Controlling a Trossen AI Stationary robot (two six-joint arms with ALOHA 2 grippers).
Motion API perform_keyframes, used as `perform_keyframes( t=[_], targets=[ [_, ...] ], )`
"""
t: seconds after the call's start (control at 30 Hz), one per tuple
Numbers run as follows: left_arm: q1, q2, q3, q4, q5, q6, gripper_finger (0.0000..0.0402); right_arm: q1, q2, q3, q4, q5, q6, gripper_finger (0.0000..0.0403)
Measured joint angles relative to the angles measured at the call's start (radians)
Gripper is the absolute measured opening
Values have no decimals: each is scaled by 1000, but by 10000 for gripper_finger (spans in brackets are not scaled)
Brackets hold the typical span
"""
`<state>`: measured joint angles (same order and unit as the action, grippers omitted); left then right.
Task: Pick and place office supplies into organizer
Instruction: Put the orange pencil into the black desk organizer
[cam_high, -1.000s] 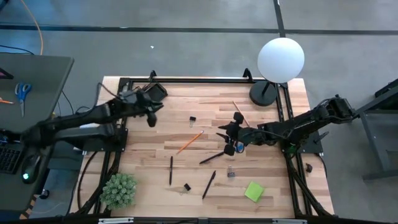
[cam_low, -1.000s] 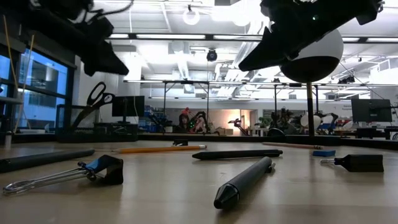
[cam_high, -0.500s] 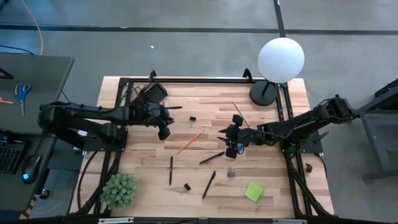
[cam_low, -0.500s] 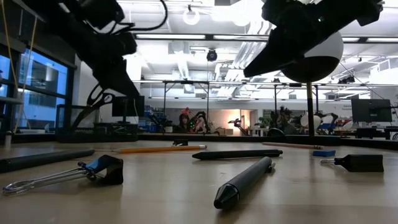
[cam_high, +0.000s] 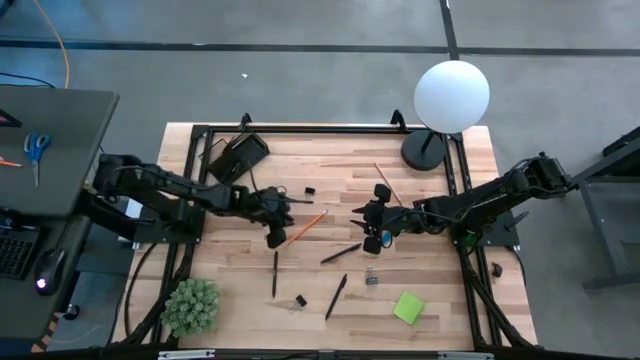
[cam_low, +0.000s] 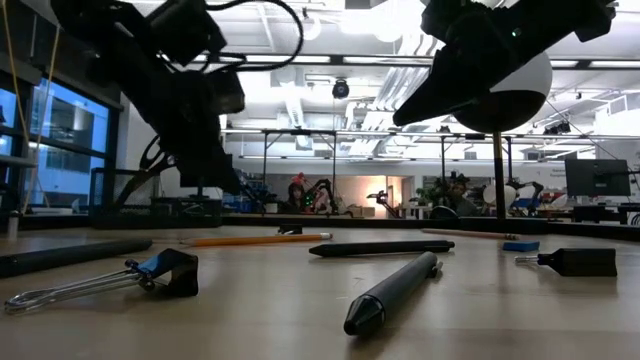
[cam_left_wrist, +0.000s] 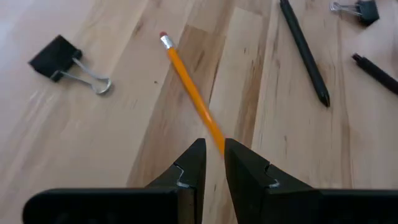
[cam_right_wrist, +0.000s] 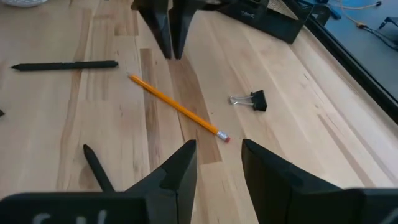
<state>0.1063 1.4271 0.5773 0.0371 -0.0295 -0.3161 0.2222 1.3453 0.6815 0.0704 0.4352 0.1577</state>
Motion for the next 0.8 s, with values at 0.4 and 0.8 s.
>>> perform_keyframes(
  t=[0.4, 0.8],
  targets=[
    [-85, 184, 65, 101, -100, -61, 49, 0, 0, -41, 2, 0, 44, 119],
    [-142, 325, 66, 228, -259, -164, 49, 0, 0, -77, 85, -4, 52, 119]
  ],
)
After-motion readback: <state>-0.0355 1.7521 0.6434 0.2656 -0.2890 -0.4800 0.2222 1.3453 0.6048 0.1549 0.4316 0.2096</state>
